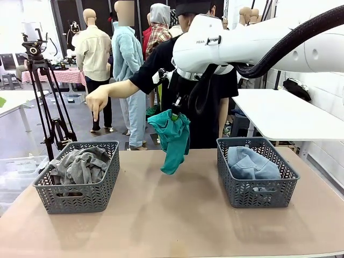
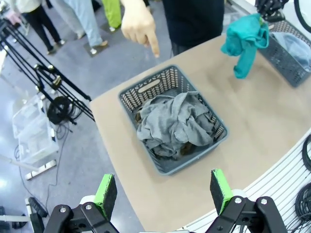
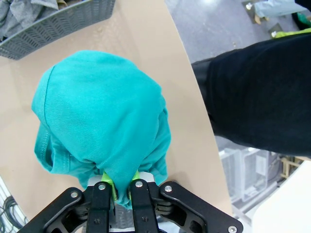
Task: Sort the tops and bottoms.
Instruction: Sort the clothes according to human instructions.
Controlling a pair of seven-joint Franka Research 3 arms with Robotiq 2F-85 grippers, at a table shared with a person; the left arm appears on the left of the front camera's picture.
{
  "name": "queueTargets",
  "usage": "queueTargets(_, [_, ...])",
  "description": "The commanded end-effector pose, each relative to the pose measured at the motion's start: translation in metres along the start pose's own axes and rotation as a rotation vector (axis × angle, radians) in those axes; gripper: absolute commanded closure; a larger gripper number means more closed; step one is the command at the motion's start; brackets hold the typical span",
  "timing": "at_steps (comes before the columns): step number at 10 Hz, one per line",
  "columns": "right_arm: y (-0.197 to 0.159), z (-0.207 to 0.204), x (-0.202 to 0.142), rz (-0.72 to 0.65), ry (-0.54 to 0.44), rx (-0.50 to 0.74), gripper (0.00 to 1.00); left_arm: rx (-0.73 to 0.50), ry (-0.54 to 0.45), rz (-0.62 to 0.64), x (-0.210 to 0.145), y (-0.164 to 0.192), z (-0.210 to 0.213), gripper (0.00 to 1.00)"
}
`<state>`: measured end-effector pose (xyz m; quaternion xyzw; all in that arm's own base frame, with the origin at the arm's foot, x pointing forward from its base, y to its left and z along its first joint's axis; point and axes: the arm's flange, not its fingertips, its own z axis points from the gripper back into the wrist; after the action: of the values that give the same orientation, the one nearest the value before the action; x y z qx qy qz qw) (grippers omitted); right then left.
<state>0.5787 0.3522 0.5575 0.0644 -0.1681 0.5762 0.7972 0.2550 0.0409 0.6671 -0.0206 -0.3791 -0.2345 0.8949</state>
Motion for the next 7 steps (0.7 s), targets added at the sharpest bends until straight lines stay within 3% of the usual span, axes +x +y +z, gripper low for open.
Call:
queueTargets(1, [0.011, 0.011, 0.011, 0.054, -0.054, 0.02, 1.0, 0.005, -0.011, 0.002, 0.002, 0.001, 0.005, 0.0])
queueTargets(7, [0.05, 0.042, 0.128, 0.507, -0.251, 0.021, 1.0, 0.005, -0.011, 0.002, 0.002, 0.001, 0.005, 0.0])
